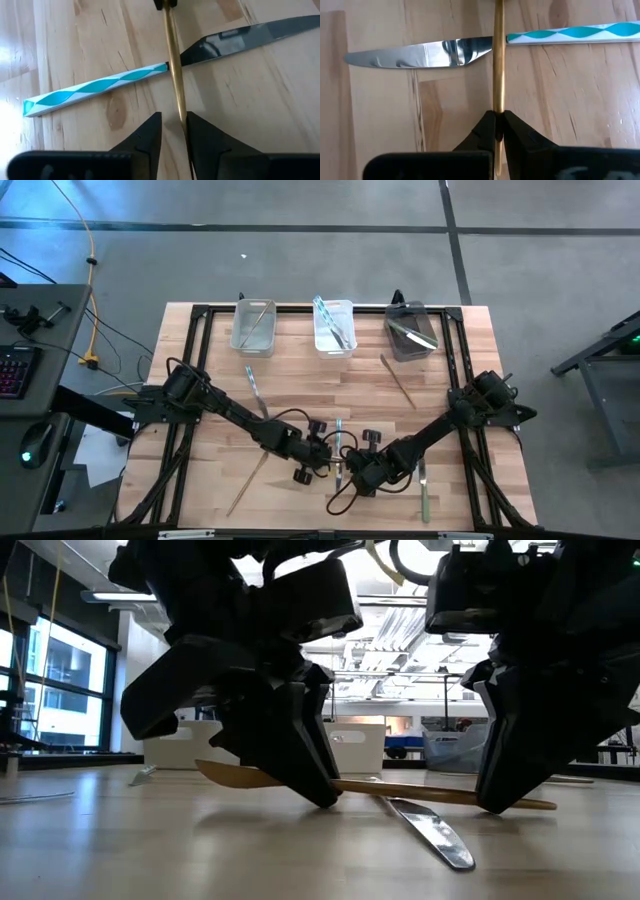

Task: Sort silverware by color (type)
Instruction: Put the bottom right gold table knife into the gray bin

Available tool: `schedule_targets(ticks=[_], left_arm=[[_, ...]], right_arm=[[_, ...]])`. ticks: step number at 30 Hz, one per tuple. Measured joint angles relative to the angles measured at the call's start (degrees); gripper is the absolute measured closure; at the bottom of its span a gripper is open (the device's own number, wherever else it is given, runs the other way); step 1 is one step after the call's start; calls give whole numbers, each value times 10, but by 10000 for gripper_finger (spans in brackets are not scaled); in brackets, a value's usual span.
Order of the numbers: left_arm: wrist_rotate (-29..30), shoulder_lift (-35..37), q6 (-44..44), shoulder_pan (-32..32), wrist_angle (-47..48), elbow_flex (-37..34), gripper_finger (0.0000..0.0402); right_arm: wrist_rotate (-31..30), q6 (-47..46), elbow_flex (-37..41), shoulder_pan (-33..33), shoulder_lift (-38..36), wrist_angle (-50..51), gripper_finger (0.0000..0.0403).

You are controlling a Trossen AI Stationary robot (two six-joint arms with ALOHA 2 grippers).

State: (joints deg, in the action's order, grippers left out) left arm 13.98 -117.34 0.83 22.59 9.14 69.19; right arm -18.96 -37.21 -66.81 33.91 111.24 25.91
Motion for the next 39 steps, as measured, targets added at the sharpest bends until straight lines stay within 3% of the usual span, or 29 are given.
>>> schedule_targets(ticks=[7,12,19,23,26,30,36,39], left_arm=[[-3,-1,12,0,3,0,391],[-2,1,8,0,13,-1,396],[-4,2,-2,-7,27,-1,398],[-4,7,-13,-10,28,-10,399],[-1,25,-27,-12,27,-31,400],[17,71,-47,-12,27,-77,400],[46,177,-96,-22,-13,-182,401],[59,239,-116,-28,-44,-234,401]], right_arm=[[5,1,0,0,0,-3,403],[5,2,0,0,0,-3,397],[-13,15,-8,5,-1,11,330],[-38,15,-43,10,-1,86,288],[-70,27,-78,20,-2,153,280],[-98,73,-99,40,-10,192,306],[-138,137,-59,42,-18,175,393],[-126,146,-11,27,-34,125,392]])
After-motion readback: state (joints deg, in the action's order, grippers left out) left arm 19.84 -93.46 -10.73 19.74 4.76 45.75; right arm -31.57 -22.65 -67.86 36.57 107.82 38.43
